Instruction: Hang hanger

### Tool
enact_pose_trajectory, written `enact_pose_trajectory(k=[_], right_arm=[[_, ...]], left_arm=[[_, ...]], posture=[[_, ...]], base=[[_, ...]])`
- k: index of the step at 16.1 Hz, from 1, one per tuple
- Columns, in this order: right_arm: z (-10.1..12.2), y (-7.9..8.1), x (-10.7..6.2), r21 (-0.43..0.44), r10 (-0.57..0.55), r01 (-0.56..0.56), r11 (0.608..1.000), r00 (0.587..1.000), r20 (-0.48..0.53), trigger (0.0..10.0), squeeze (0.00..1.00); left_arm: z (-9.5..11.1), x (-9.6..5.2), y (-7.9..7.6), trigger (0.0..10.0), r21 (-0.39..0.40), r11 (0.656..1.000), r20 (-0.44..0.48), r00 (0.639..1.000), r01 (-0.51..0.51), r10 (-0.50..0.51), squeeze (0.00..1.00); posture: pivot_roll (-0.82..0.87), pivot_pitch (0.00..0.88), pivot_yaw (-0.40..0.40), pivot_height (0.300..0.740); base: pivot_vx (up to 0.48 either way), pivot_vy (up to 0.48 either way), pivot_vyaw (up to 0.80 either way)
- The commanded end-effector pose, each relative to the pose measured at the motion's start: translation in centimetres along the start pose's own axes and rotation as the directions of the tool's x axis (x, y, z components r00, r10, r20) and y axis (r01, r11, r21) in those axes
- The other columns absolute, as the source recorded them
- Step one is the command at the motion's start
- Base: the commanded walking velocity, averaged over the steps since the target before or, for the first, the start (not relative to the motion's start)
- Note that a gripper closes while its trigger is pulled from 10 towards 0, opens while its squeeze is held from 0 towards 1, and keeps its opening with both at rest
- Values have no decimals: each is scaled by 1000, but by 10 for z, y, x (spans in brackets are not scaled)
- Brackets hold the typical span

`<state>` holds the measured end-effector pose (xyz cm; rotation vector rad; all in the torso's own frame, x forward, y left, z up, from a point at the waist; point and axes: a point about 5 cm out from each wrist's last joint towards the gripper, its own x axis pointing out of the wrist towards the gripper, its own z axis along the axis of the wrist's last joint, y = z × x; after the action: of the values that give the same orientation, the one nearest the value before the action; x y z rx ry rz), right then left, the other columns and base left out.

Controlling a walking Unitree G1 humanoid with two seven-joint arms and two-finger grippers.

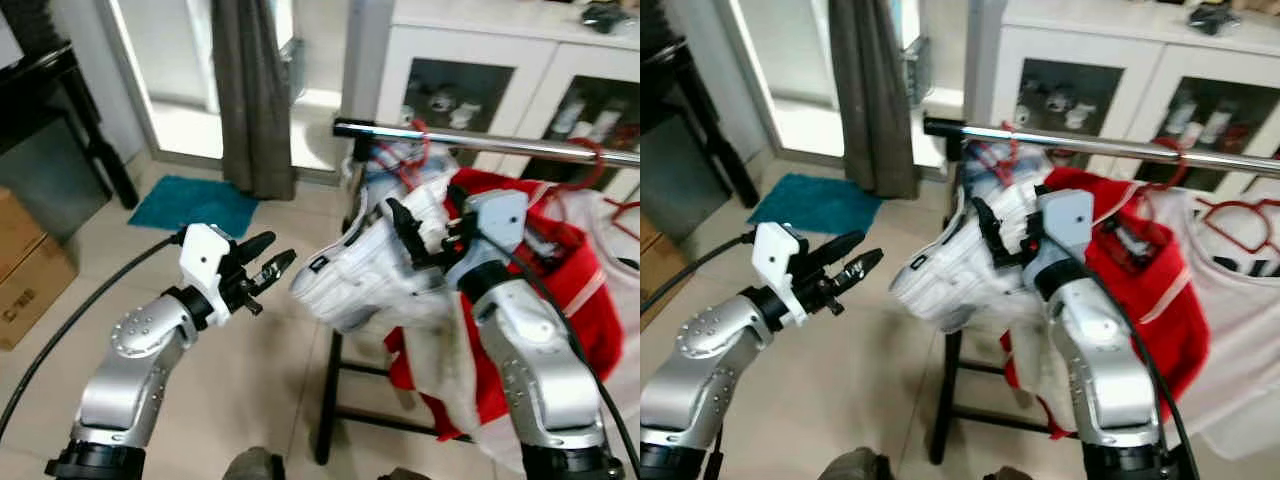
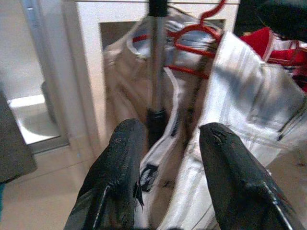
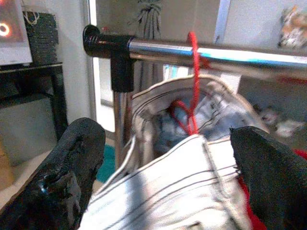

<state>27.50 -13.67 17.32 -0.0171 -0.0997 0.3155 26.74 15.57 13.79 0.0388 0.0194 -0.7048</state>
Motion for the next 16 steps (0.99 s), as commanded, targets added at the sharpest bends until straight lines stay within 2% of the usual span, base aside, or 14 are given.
enact_pose_trajectory(k=[1, 3, 9, 12, 16], right_arm=[[-2, 1, -2, 20, 2, -2, 1000, 1000, -18, 10000, 0], [0, 1, -1, 58, 7, -6, 998, 1000, -9, 10000, 0], [3, 1, 4, 55, 4, -5, 998, 1000, 11, 10000, 0], [2, 3, 4, 71, 11, -12, 997, 1000, 13, 10000, 0], [-2, 1, 2, 98, -19, 20, 995, 1000, -10, 10000, 0]], left_arm=[[-1, 3, -5, 10000, 17, 1000, -12, 1000, 6, -6, 0], [0, 4, -5, 10000, 31, 1000, -14, 1000, -2, 2, 0], [3, 5, -1, 10000, 41, 998, -6, 999, -39, 39, 0], [4, 5, -1, 10000, 47, 998, -6, 999, -36, 36, 0], [3, 7, -2, 10000, 52, 998, -9, 1000, -24, 24, 0]], posture=[[3, 0, 17, 705], [4, 0, 9, 705], [2, 0, 4, 705], [3, 0, 6, 705], [-4, 0, 16, 705]], base=[[0, -255, 0], [0, 0, 0], [0, 0, 0], [0, -256, 773], [0, -264, 0]])
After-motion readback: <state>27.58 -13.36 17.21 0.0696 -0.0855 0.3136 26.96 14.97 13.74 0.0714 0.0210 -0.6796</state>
